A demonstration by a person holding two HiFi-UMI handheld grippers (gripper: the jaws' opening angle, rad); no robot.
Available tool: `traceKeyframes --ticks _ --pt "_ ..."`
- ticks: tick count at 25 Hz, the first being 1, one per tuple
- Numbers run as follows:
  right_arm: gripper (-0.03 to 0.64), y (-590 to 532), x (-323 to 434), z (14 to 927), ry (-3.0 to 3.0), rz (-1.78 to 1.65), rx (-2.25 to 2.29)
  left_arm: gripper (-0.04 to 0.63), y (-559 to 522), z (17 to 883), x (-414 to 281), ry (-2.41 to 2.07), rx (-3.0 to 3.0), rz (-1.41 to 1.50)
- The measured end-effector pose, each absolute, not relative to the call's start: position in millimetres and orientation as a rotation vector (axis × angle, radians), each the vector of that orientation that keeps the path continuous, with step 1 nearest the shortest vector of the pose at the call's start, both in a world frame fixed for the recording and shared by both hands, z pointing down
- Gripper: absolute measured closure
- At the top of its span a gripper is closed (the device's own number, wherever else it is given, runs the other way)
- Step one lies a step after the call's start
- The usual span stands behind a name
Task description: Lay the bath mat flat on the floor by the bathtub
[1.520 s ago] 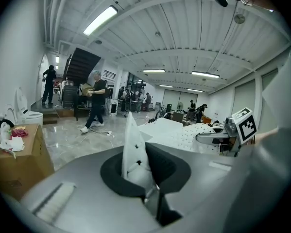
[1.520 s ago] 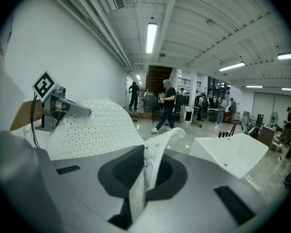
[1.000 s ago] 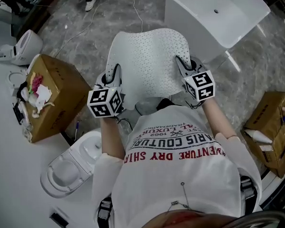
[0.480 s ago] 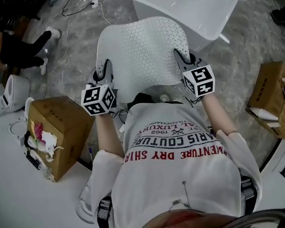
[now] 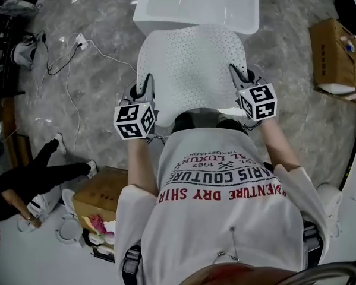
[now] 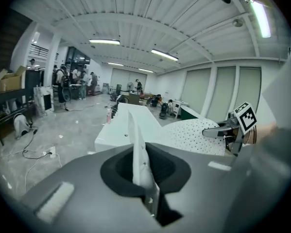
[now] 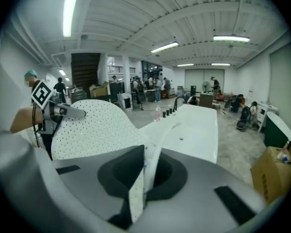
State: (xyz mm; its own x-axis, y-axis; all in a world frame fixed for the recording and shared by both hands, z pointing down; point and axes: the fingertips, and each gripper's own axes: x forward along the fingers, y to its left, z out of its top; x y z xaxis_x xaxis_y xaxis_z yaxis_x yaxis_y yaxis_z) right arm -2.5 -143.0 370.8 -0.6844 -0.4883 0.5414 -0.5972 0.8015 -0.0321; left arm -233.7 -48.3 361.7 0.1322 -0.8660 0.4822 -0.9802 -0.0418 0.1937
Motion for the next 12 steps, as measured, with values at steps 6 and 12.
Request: traceKeyframes --ticks 6,12 --pt "0.603 -126.0 -21.3 403.9 -2.353 0.358 1.014 0.575 -74.0 406.6 -269.4 -1.551 2.065 0.426" --pt "0.603 -127.0 -17.2 436.0 -2.272 0.433 1.062 0.575 -103.9 437.7 -264.6 -1.446 2.082 0.483"
